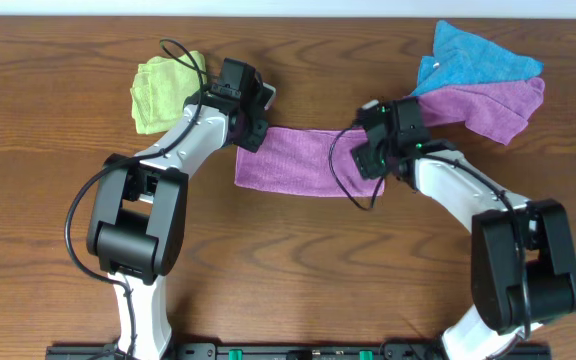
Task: Fold the cloth
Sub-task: 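Release the right gripper and move it to the cloth's right end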
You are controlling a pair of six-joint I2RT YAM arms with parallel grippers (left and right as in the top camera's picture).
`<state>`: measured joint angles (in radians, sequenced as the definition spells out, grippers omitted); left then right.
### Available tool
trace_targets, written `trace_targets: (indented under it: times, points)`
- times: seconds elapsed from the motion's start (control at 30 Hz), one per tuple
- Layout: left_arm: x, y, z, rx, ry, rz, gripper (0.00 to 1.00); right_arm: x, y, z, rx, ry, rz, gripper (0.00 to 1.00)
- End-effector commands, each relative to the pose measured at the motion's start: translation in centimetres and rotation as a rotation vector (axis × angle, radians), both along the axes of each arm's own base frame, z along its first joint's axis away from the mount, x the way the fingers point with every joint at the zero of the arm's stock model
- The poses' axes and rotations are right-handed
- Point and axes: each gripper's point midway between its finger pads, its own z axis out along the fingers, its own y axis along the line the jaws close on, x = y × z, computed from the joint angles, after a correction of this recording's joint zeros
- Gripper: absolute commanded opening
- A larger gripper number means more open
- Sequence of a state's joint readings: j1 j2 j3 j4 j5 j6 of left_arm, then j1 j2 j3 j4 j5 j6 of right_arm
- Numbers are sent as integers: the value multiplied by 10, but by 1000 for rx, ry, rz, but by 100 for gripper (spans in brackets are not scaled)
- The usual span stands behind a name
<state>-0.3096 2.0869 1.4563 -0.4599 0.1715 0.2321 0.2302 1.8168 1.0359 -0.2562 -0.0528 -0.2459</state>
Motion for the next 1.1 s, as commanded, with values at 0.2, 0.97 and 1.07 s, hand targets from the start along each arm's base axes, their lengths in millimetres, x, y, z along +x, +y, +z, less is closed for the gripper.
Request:
trace_targets:
  times: [0.2,0.97,1.07]
  points:
    - [7,1,15,-3,-35,19,19,6,-2,6,-2,-20,8,47]
    - [7,1,15,-3,-38,19,16,13,-13,4,37,-22,-24,39]
    - [8,1,15,-3,-38,19,16,12,-13,2,43,-15,-29,38]
